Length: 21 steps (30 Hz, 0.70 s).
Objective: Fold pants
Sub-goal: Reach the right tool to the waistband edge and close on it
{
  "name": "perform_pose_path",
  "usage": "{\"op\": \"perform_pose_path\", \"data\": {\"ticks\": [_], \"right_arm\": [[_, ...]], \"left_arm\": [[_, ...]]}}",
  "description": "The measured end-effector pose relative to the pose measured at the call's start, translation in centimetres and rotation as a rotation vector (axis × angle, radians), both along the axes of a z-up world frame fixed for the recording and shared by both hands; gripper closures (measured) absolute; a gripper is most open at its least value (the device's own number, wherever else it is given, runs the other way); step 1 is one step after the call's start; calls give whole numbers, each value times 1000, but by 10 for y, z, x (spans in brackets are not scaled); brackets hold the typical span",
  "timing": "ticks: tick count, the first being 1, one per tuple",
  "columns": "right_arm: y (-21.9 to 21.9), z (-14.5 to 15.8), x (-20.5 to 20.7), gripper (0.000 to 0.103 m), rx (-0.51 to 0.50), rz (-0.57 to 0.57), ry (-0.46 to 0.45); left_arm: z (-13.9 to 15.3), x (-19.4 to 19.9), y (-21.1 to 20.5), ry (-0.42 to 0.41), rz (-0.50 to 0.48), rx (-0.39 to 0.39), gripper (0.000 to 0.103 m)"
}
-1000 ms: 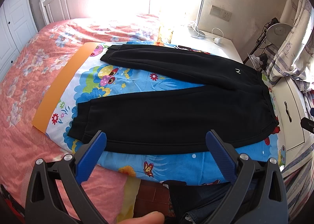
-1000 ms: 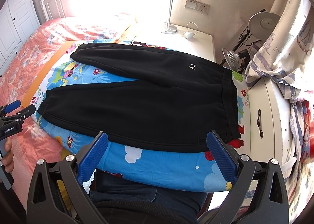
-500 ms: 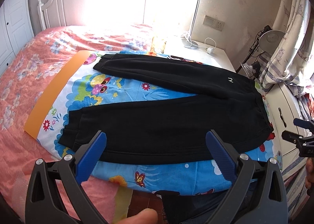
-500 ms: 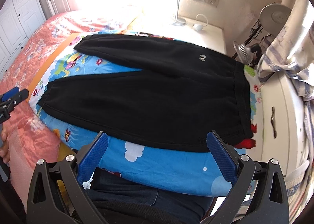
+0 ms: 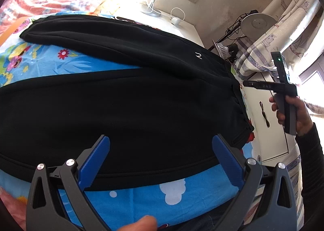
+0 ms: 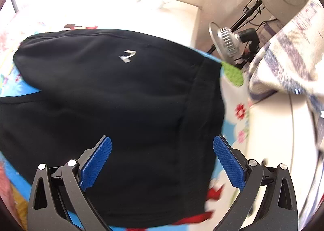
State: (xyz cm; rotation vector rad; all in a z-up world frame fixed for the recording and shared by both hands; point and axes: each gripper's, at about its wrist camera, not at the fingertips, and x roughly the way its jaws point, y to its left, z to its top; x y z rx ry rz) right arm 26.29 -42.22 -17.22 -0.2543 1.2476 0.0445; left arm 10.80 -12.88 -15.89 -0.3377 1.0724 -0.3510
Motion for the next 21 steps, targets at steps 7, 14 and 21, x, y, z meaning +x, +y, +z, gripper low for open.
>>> {"op": "perform_pose_path", "data": {"ticks": [7,14,21], "right_arm": [[-48,-37,108,31,17,31,123],[-40,-73,164,35,71,95,188],[-41,-85,173,52,137,190,238]], "left_arm": [[-29,18,13,44,79,10,2],[-31,6,64,122,248,18,2],[-39,1,96,167,363,26,2]]}}
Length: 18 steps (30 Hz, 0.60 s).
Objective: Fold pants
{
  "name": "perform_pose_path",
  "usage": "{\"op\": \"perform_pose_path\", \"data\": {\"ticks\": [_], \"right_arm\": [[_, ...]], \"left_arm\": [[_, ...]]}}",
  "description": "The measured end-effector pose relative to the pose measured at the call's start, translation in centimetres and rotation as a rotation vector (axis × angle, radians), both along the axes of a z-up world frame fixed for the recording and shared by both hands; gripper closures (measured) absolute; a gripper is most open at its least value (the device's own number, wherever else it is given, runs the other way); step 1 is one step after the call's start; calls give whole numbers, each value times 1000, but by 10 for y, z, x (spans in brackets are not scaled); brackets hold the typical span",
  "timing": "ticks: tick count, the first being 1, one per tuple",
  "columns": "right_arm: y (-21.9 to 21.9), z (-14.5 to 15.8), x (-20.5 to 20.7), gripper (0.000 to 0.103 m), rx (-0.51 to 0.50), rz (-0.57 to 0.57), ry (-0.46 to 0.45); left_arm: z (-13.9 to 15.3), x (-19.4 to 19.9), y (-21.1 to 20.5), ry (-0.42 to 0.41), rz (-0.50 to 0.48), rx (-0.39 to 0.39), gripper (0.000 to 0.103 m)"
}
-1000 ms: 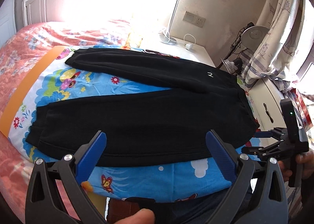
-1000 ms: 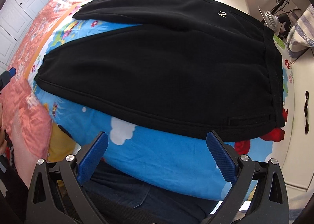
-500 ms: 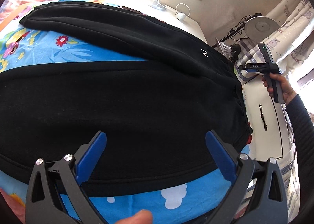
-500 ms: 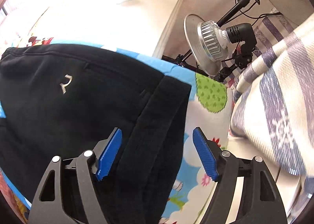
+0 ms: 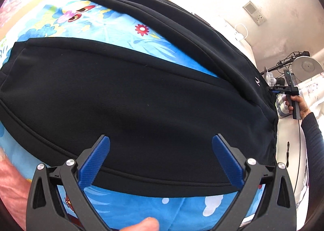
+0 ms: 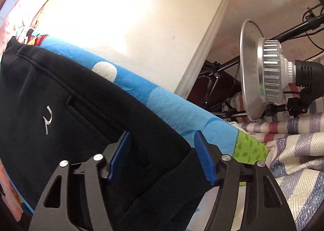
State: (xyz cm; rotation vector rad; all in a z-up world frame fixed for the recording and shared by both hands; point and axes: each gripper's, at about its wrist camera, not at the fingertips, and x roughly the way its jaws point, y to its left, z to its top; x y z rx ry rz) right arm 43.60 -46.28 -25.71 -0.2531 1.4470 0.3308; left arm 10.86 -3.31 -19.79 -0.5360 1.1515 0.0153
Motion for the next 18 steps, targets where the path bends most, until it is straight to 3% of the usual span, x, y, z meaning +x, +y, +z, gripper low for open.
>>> {"op": "perform_pose_path", "data": {"ticks": [2,3,6,8,13,16,18], "right_arm": [[5,4,-11,86,30,31,6],[8,7,-9,91,-4,46,-16],[6,34,-32,94,12,50,-90],[13,68,-60,95,15,74,-181],[40,149,-169,95,23,135,-431],[56,154,-246,96,31,120,-500],[63,133,-294,96,57,107,-485]], "left_arm": [[-4,5,4,2,17,-15,2],[-4,6,7,3,22,-29,2],[-3,16,6,-11,19,-61,2],[4,26,0,-44,3,-74,2],[20,58,-27,-123,-99,-170,2],[35,80,-41,-189,-142,-235,2],[39,93,-45,-226,-149,-316,3]]}}
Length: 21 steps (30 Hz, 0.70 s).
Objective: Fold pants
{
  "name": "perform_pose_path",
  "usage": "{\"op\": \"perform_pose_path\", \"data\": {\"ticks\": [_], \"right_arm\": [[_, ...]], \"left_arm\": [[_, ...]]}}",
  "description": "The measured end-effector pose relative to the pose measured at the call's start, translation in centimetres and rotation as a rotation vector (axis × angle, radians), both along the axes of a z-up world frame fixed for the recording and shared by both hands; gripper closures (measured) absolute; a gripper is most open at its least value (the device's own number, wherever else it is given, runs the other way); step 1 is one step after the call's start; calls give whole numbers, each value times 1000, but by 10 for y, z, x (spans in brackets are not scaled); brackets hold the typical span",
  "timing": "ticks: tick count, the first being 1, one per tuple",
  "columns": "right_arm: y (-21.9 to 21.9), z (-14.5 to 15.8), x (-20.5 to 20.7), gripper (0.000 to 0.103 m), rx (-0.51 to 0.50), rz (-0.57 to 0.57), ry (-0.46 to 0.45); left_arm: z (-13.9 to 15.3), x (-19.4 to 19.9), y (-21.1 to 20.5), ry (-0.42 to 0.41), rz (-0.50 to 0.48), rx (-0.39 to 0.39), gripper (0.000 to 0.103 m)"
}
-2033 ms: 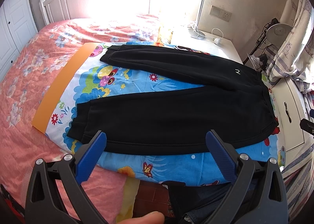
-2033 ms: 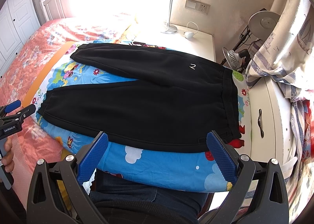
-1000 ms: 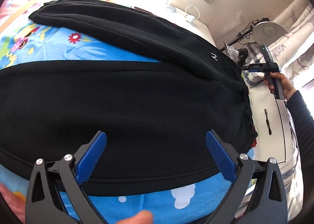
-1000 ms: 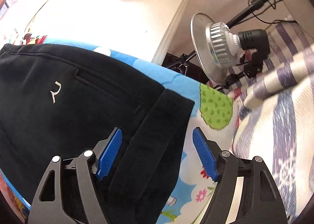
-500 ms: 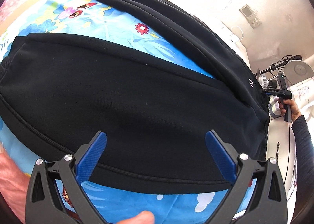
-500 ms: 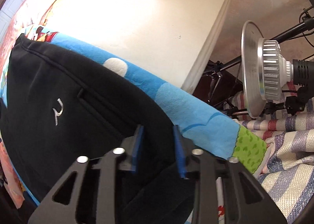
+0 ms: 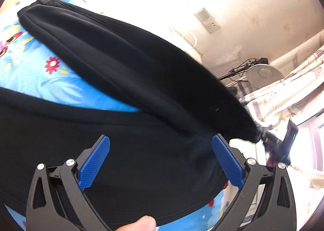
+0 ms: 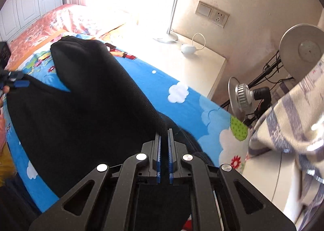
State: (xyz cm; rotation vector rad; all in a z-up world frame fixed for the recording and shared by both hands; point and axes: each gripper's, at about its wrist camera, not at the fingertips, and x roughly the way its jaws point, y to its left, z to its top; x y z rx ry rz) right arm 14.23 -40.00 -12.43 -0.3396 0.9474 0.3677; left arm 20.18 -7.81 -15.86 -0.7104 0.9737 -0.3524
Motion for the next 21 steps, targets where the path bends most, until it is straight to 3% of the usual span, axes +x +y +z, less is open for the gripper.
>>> {"op": "perform_pose_path", "data": {"ticks": [3,5,8,15,16,17,18,19,21], "right_arm": [[4,-39,-39,96,77,-35,56],[6,-61,-49,96,106,-58,85],[11,-72,-59,96,95,-61,73],[8,-64,-67,96,105,-42,57],[8,-63,-68,96,99,-36,57],[6,-63,-69,97,94,-36,56],[2,-60,-71,97,93,-41,53],[-3,-57,-73,97,94,-52,47],[-17,-51,-79,97,105,-98,35]], "left_arm": [[-18,24,-4,28,-49,-223,13],[-44,41,-7,99,-45,-295,30],[-71,59,-6,176,2,-305,39],[-102,105,-7,286,68,-286,41],[-105,113,-7,304,74,-273,51],[-106,117,-6,317,81,-253,69],[-103,119,-6,320,85,-233,80],[-96,118,-4,306,85,-233,88],[-70,91,-2,231,91,-238,94]]}}
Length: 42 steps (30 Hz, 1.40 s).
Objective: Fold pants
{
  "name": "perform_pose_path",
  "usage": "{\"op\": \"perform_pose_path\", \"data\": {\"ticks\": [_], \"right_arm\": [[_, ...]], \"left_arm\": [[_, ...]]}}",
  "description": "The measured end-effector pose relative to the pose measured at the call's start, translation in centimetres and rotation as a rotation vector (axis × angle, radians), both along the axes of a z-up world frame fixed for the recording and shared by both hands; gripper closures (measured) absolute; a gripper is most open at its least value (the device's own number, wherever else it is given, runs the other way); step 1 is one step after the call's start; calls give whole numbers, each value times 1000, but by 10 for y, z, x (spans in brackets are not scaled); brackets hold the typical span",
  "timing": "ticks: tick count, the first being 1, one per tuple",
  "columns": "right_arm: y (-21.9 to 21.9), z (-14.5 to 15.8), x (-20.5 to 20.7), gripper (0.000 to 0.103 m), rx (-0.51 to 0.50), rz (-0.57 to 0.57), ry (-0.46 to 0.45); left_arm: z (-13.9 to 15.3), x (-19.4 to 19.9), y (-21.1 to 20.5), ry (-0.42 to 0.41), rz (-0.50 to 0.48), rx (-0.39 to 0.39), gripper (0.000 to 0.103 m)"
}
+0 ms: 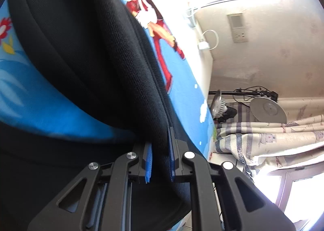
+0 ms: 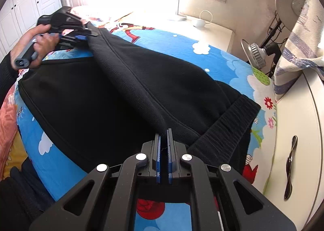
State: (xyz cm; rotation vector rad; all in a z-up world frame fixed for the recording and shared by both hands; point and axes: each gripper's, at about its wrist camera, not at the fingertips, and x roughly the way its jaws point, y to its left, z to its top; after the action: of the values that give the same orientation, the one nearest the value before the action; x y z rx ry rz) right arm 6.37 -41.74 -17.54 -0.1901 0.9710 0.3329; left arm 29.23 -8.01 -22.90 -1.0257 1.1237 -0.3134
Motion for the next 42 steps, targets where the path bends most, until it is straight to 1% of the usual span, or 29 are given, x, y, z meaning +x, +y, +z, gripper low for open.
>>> {"op": "perform_pose_path", "data": {"ticks": [1,2,4,5,6,7,9,10,12,13,14,15,16,19,20,24,25,26,27,28,29,30,31,34,35,36,38,40,42], "right_arm": [[-9,1,-3,97,7,-28,3],[-17,-2,-6,97,17,-50,15],[-34,-17,-10,97,41,-113,66],[-40,-27,-12,96,48,-145,97],[-47,-38,-14,96,55,-179,129],[-54,-46,-18,95,97,-205,150],[-64,-49,-31,95,187,-253,154],[-65,-47,-37,93,211,-273,151],[-63,-43,-45,91,203,-282,142],[-65,-40,-48,81,212,-314,135],[-73,-36,-52,61,228,-381,118],[-82,-32,-57,29,255,-456,93],[-90,-30,-62,21,297,-493,89],[-104,-38,-67,21,466,-530,138],[-106,-44,-64,24,510,-537,165],[-113,-66,-49,25,616,-616,213],[-114,-70,-44,27,635,-637,222],[-115,-72,-40,34,657,-646,227],[-116,-74,-37,38,673,-651,233],[-119,-74,-34,43,677,-665,232],[-121,-73,-31,53,666,-678,228],[-124,-72,-30,57,655,-683,226],[-126,-70,-29,66,647,-686,223],[-123,-63,-24,78,610,-661,211],[-122,-58,-19,82,596,-643,196],[-120,-48,-13,85,579,-624,171],[-114,-14,-5,88,539,-581,78],[-109,14,-6,88,481,-562,2],[-106,19,-14,88,417,-550,-22]], "left_arm": [[14,-24,3,-41,6,-14,99],[22,-51,5,-75,11,-29,99],[27,-108,0,-117,9,-20,99],[20,-134,-5,-120,2,-10,99],[7,-154,-12,-96,-6,-5,99],[-9,-168,-15,-68,-12,-16,99],[-38,-186,-13,-16,10,-23,99],[-45,-191,-14,-12,20,-40,99],[-46,-195,-15,-32,23,-37,99],[-41,-197,-16,-47,15,-18,99],[-36,-197,-17,-57,8,-2,99],[-33,-195,-17,-66,4,6,99],[-31,-194,-17,-71,0,6,99],[-32,-192,-18,-67,5,-5,99],[-36,-192,-17,-59,7,-9,99],[-40,-194,-14,-46,14,-23,99],[-39,-193,-14,-50,13,-26,99],[-39,-193,-13,-51,12,-31,99],[-39,-193,-12,-50,12,-36,99],[-41,-192,-10,-48,12,-38,98],[-43,-192,-7,-44,12,-42,98],[-46,-190,-7,-35,12,-52,97],[-50,-188,-6,-24,6,-65,96],[-59,-176,-9,-4,-13,-77,97],[-60,-172,-8,0,-14,-88,98],[-56,-169,-7,-10,-19,-93,98],[-32,-166,-6,-65,-23,-63,99],[7,-174,-4,-150,-22,-18,99],[38,-199,-3,-211,-9,33,99]]}}
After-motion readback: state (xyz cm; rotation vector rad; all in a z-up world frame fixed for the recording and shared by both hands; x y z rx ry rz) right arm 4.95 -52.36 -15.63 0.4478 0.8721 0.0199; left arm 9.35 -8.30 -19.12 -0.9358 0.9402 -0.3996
